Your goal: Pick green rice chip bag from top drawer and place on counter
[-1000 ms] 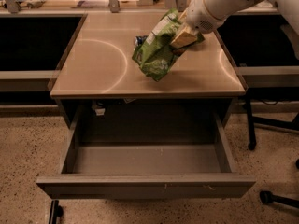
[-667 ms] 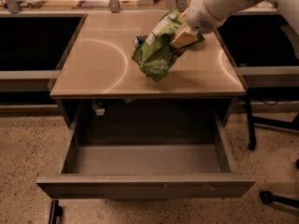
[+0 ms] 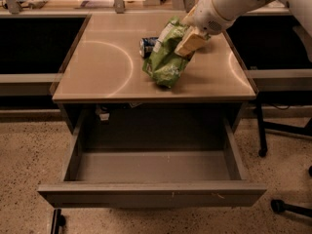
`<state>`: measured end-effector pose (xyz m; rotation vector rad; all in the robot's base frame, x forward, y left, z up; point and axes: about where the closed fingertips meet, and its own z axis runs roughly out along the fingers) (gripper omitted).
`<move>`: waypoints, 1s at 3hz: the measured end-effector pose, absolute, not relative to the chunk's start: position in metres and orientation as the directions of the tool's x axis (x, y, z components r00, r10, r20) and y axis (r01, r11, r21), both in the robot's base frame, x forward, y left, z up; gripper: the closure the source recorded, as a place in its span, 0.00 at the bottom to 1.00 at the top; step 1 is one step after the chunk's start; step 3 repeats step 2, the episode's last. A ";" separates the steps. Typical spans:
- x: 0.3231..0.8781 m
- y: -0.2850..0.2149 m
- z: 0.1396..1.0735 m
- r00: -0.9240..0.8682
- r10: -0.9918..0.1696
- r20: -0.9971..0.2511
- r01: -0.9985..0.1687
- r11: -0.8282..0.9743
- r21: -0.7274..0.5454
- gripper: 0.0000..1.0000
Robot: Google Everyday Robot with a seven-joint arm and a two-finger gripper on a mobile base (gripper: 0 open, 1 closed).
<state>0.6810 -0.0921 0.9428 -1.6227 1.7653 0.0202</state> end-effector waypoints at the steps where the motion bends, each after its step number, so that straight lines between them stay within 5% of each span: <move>1: 0.681 -0.092 0.943 0.059 -0.859 -0.508 -0.871 0.205 -0.447 0.00; 3: 0.681 -0.092 0.943 0.059 -0.859 -0.508 -0.871 0.205 -0.447 0.00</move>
Offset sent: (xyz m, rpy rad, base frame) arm 0.0000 0.0000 0.0000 0.0000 0.0000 0.0000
